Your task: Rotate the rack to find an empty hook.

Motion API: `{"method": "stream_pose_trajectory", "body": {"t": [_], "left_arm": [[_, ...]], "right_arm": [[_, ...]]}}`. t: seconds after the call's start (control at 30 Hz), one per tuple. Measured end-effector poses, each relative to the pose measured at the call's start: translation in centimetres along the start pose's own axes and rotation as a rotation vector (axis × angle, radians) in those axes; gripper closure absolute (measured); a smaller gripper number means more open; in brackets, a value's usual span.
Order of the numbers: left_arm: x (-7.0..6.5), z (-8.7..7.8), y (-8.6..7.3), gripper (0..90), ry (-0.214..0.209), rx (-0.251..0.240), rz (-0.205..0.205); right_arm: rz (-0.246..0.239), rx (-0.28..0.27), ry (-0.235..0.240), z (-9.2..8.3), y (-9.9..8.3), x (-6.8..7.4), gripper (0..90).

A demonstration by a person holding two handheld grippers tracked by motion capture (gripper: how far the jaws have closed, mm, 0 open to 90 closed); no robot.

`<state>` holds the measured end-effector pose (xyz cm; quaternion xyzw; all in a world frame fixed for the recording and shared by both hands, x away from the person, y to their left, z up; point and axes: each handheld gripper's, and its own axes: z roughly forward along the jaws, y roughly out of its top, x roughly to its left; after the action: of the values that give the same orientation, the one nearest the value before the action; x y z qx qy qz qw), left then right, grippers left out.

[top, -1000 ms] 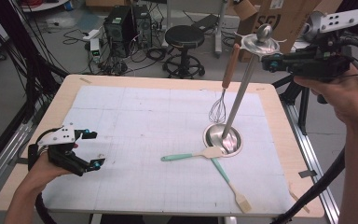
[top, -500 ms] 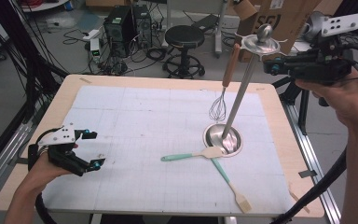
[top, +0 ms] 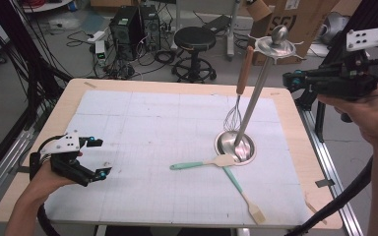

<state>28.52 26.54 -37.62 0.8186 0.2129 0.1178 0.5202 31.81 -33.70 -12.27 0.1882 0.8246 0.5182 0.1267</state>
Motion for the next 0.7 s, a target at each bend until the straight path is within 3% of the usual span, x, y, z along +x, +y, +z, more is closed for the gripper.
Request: {"method": "stream_pose_trajectory", "body": {"t": [0.47,0.7], "left_arm": [[-0.3,-0.2,0.2,1.7,0.007,-0.003,0.007],[-0.2,-0.2,0.2,1.7,0.009,-0.001,0.007]], "right_arm": [[-0.005,-0.014,0.011,0.0,-1.6,1.5,86.7],[0.011,-0.031,0.021,0.2,-3.2,2.2,78.5]]}}
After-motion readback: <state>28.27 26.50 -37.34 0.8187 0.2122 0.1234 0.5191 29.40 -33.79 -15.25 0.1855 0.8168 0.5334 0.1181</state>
